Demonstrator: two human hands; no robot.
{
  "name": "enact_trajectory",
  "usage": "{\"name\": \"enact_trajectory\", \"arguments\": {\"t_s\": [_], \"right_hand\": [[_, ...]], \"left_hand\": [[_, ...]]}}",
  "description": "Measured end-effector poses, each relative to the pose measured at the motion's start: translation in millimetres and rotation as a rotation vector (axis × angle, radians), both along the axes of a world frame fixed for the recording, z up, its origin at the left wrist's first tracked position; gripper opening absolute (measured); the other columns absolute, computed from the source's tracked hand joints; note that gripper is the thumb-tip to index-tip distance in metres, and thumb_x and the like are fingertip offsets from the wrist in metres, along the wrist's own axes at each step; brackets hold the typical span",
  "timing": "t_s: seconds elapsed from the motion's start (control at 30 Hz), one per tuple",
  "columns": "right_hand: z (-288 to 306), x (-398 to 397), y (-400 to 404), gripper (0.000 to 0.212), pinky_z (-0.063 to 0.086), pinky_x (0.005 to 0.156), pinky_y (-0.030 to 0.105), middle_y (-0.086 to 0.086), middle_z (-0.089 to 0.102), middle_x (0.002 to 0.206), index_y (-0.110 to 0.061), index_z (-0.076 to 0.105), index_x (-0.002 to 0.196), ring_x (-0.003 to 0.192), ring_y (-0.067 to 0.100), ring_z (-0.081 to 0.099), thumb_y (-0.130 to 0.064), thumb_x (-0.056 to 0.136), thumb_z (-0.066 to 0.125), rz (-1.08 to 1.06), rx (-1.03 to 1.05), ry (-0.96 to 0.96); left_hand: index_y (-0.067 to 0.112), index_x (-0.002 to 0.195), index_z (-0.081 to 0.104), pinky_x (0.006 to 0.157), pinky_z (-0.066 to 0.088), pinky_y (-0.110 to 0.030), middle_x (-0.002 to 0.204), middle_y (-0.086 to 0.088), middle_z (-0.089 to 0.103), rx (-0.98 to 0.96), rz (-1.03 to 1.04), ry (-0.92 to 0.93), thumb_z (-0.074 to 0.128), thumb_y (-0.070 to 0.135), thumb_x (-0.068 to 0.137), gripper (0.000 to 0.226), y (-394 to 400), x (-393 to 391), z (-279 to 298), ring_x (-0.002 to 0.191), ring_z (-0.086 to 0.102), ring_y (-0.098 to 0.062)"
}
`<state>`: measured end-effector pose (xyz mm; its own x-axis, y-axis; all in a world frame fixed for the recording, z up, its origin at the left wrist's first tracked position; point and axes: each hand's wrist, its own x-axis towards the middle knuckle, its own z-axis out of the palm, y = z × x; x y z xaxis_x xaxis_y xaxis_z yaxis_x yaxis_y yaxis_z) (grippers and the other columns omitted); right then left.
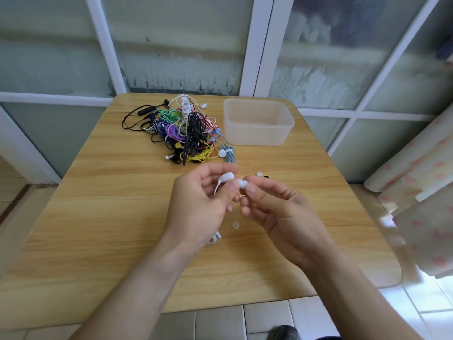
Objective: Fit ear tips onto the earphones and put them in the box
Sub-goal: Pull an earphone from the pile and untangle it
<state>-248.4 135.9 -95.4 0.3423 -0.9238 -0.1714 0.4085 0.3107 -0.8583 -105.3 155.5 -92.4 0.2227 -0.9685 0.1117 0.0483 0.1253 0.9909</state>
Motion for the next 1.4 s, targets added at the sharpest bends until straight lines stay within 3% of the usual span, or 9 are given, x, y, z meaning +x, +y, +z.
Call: {"name": "enact_trajectory", "arguments": {"t_s": [0.1, 0.23, 0.4, 0.7, 0.9, 1.03, 1.17, 1.27, 1.4], "right_hand": [[-1, -1, -3, 0.039, 0.054, 0.065, 0.029, 0.015, 0.07, 0.094, -0.004, 0.067, 0.108, 0.076, 0.022, 0.066, -0.007, 0.07, 0.076, -0.056, -0.081, 0.056], [-6, 5, 2, 0.05, 0.054, 0.07, 0.035, 0.013, 0.069, 0.101, -0.009, 0.06, 0.118, 0.084, 0.024, 0.065, -0.003, 0.07, 0.066, -0.043, -0.261, 0.246], [0, 17, 14, 0.034, 0.052, 0.067, 0.031, 0.004, 0.073, 0.077, -0.02, 0.061, 0.112, 0.069, 0.016, 0.066, -0.019, 0.083, 0.078, 0.065, -0.395, 0.543], [46, 7, -33, 0.011, 0.051, 0.054, 0.025, 0.003, 0.075, 0.076, -0.014, 0.072, 0.096, 0.065, 0.012, 0.069, -0.021, 0.088, 0.071, -0.234, -0.466, 0.644], [74, 18, -141, 0.007, 0.06, 0.073, 0.045, 0.002, 0.074, 0.068, -0.018, 0.073, 0.074, 0.067, 0.017, 0.071, -0.021, 0.077, 0.068, -0.251, -0.534, 1.023], [79, 34, -200, 0.011, 0.059, 0.061, 0.037, 0.013, 0.072, 0.07, -0.006, 0.076, 0.076, 0.053, 0.021, 0.059, -0.012, 0.073, 0.068, -0.2, -0.413, 1.272], [64, 55, -228, 0.017, 0.038, 0.042, 0.02, 0.006, 0.058, 0.053, -0.008, 0.067, 0.063, 0.038, 0.017, 0.045, -0.014, 0.079, 0.07, -0.022, -0.35, 1.506], [51, 64, -240, 0.022, 0.035, 0.037, 0.013, 0.003, 0.052, 0.039, -0.01, 0.064, 0.063, 0.03, 0.015, 0.041, -0.017, 0.084, 0.069, 0.028, -0.284, 1.519], [39, 71, -248, 0.031, 0.057, 0.064, 0.031, 0.013, 0.067, 0.08, -0.002, 0.061, 0.095, 0.06, 0.021, 0.061, -0.029, 0.088, 0.072, -0.015, -0.22, 1.253]], "left_hand": [[0.009, 0.108, 0.066, 0.05, 0.042, -0.02, 0.074, -0.003, 0.066, 0.008, 0.009, 0.053, 0.058, -0.002, 0.092, 0.021, -3, 0, 1, 0.063, 0.054, -0.016], [0.003, 0.107, 0.06, 0.05, 0.043, -0.022, 0.071, -0.008, 0.059, 0.116, -0.105, 0.569, 0.046, 0.002, 0.095, 0.018, -7, 1, 12, 0.061, 0.046, -0.017], [0.015, 0.096, 0.058, 0.067, 0.047, -0.035, 0.077, -0.012, 0.066, 0.155, -0.15, 0.794, 0.044, 0.008, 0.096, 0.016, -14, 1, 19, 0.067, 0.059, -0.017], [0.009, 0.114, 0.059, 0.1, 0.047, -0.038, 0.109, -0.01, 0.063, 0.086, -0.039, 0.152, 0.054, 0.006, 0.095, 0.02, -33, 4, 16, 0.096, 0.06, -0.016], [0.017, 0.102, 0.067, 0.072, 0.042, -0.006, 0.095, 0.009, 0.068, 0.029, 0.019, -0.297, 0.059, 0.014, 0.093, 0.012, -43, 21, 4, 0.076, 0.056, 0.01], [0.02, 0.094, 0.067, 0.065, 0.042, -0.009, 0.087, 0.011, 0.066, 0.066, 0.027, -0.503, 0.058, 0.017, 0.093, 0.009, -45, 28, 1, 0.078, 0.058, -0.003], [0.021, 0.094, 0.064, 0.064, 0.043, -0.022, 0.086, 0.01, 0.062, 0.088, 0.008, -0.698, 0.056, 0.022, 0.093, 0.008, -42, 27, -2, 0.079, 0.058, -0.01], [0.021, 0.095, 0.063, 0.068, 0.037, -0.019, 0.086, 0.012, 0.058, 0.077, -0.003, -0.758, 0.055, 0.025, 0.094, 0.009, -40, 23, -6, 0.083, 0.054, -0.008], [0.022, 0.095, 0.063, 0.07, 0.041, -0.022, 0.085, 0.014, 0.058, 0.075, -0.04, -0.762, 0.055, 0.028, 0.094, 0.01, -36, 18, -7, 0.083, 0.055, -0.008]]}}
